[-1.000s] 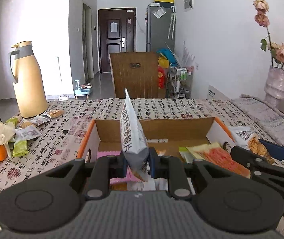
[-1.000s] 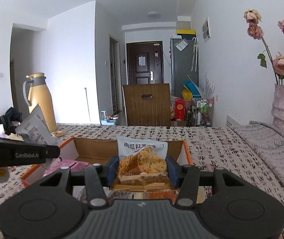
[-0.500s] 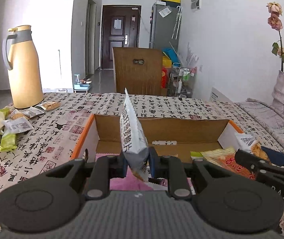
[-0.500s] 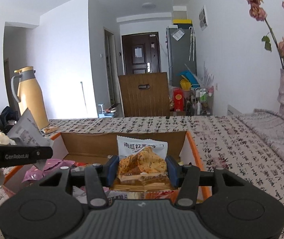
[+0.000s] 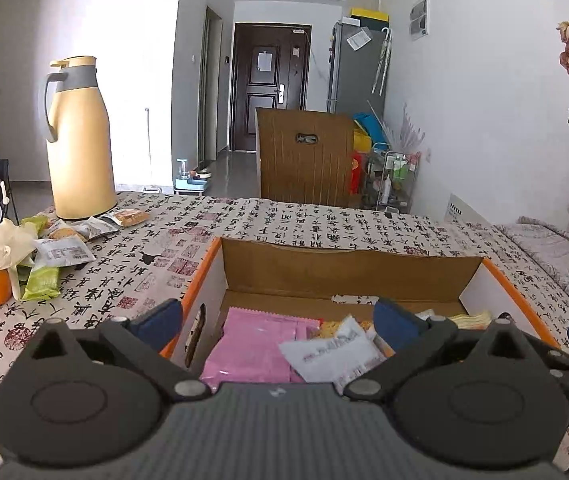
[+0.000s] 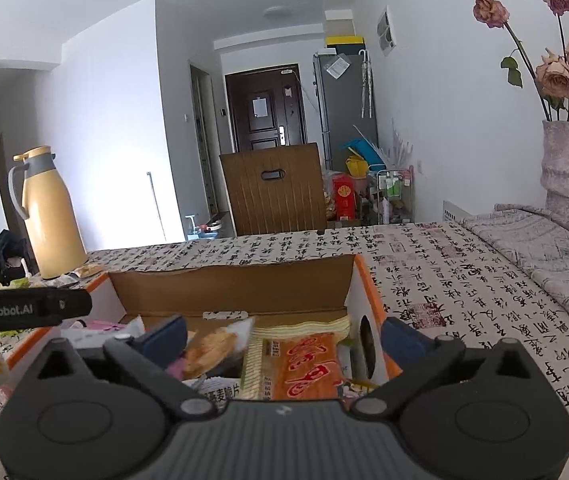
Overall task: Organize snacks
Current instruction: 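Open both grippers to drop the packets into the box, then move both tools back toward the cracker packets beside the box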
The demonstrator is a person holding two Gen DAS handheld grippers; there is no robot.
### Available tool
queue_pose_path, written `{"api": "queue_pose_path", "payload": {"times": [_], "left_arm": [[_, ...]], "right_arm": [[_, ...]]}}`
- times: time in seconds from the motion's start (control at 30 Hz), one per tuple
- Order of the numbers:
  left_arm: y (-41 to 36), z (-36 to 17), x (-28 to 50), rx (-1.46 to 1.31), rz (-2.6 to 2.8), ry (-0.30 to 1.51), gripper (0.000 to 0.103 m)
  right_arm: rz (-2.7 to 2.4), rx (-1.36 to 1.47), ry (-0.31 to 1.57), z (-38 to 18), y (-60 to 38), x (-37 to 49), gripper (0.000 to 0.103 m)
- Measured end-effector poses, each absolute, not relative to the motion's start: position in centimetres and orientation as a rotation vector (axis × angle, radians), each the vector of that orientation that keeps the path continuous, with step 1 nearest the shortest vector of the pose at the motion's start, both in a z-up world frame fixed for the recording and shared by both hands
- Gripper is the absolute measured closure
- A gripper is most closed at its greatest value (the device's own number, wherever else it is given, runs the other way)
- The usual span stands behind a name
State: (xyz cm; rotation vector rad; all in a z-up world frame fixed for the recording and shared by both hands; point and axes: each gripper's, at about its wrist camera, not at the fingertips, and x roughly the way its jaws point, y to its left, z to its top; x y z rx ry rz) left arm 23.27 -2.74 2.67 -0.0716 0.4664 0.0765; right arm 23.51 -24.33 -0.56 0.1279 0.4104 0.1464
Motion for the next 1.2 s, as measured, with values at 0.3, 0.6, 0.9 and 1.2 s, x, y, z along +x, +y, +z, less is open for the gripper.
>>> {"api": "queue_pose_path", "payload": {"times": [0.3, 0.6, 0.9, 1.2], "left_arm": [[-3.0, 3.8, 22.4, -0.072, 0.087, 0.455, 0.000], [-3.5, 5.1, 19.5, -0.050, 0.069, 0.440, 0.000], [-3.4, 4.2, 16.3, -0.023, 0.056, 0.471, 0.000], [-3.4, 1.5, 14.1, 0.010, 0.026, 0.546, 0.000]], "right_arm": [[0.137, 0.124, 0.379, 0.6, -24.6, 22.3, 0.000], [0.139, 0.108, 0.343, 2.1, -26.0, 19.2, 0.000], [0.155, 0.072, 0.360, 1.2, -27.7, 14.9, 0.000], [0.184, 0.018, 0.499, -2.4, -28.3, 12.7, 0.000]]}}
